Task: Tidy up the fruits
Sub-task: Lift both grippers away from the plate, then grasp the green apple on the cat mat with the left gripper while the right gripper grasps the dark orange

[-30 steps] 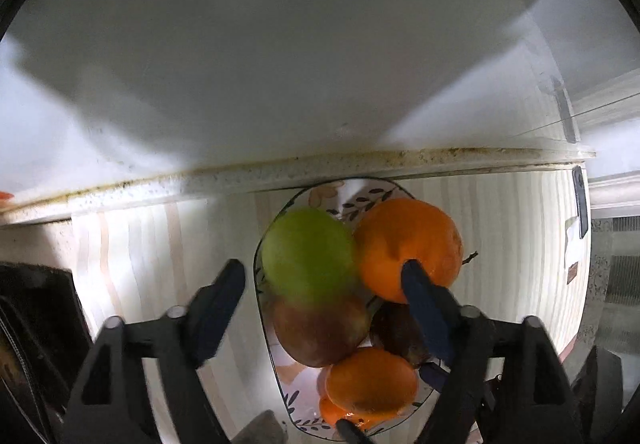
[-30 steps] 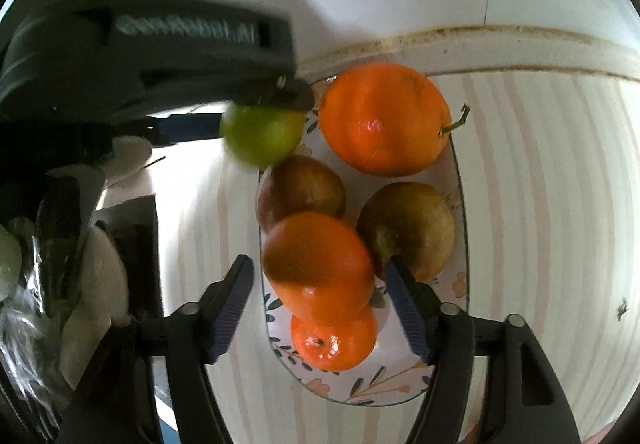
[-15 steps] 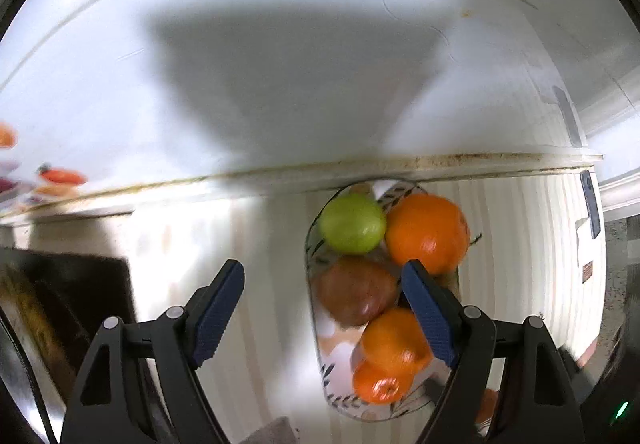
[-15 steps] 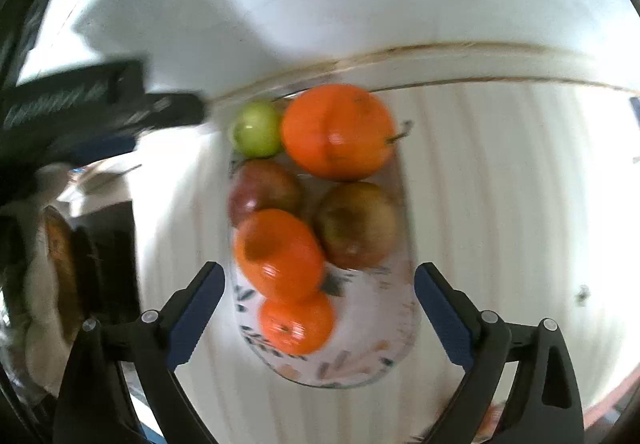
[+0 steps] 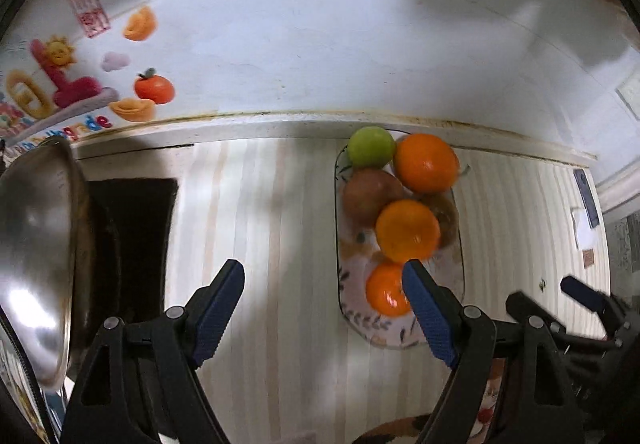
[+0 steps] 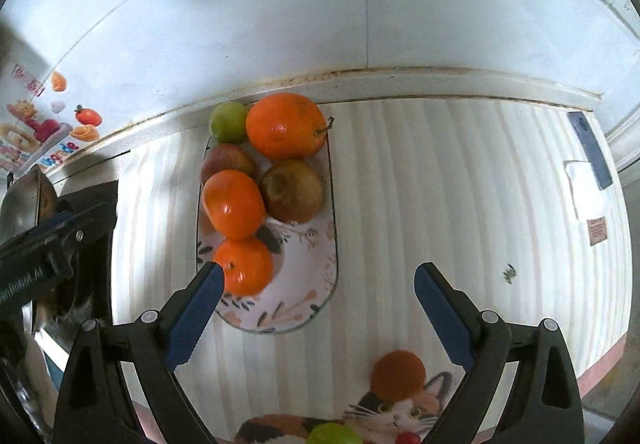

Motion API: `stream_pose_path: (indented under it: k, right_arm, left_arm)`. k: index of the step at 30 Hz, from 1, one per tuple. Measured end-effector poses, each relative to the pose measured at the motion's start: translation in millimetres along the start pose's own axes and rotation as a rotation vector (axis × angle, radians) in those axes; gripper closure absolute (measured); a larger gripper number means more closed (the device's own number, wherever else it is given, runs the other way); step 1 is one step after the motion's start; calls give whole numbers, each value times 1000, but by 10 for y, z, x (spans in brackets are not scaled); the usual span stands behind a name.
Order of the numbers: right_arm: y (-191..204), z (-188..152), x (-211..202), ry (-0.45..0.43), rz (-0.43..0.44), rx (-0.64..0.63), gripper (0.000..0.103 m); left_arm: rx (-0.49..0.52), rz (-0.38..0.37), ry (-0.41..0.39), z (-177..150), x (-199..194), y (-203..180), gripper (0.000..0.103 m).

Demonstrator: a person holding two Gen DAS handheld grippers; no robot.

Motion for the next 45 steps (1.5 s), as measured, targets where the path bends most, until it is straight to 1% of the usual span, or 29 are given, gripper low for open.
stream_pose_path:
  k: [4, 8, 17, 24, 27, 31, 35, 36, 37, 39, 43, 44, 45]
  right_arm:
    - [-53, -134, -420, -60, -13, -35, 5]
    - [-86, -255, -790, -123, -14, -54, 5]
    - [-123, -576, -1448, -221, -10, -89, 5]
    - [-103, -754, -1765, -257, 10, -88, 5]
    - [-95, -789, -1864, -272, 15, -87, 5]
    - [-75, -815, -1935, -276, 38, -81, 5]
    - [-116, -839, -1903, -258, 53, -61, 5]
    - [-158, -862, -1842, -241, 58, -47, 5]
    - [-200, -887, -1780, -222, 60, -36, 4]
    - [-333, -954, -1580, -165, 70, 0, 4]
    - [-640, -1133, -1151, -59, 62, 73, 4]
    - [-717, -1174, -1060, -39, 59, 88, 4]
    - [-826, -1230, -943, -18, 46, 108, 4]
  left_arm:
    - [13, 5, -44, -202, -277, -61, 23]
    - [4, 2, -88, -341, -554, -83, 23]
    - [-3, -14, -178, -640, -1133, -170, 23]
    - [-3, -41, -195, -824, -1386, -238, 23]
    - [0, -35, -207, -839, -1440, -235, 23]
    - [-5, -39, -203, -856, -1455, -232, 23]
    - [0, -53, -179, -894, -1372, -267, 22]
    - [8, -55, -161, -920, -1318, -289, 19]
    - [13, -56, -141, -945, -1256, -312, 10]
    - [29, -67, -105, -1016, -1104, -379, 10]
    - [91, -67, 34, -1291, -584, -631, 10]
    - [104, -78, 77, -1371, -446, -708, 10]
    - [115, -99, 144, -1491, -252, -816, 10]
Point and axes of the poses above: each gripper's, at about its wrist camera, not at the fingertips, and x roughly the way its jaws point, y to its left, z to its top, the point moved 8 cm from there along x, roughly the way its jaws point, and after that the axes turned 1 degree about y, right-handed, at the moved point
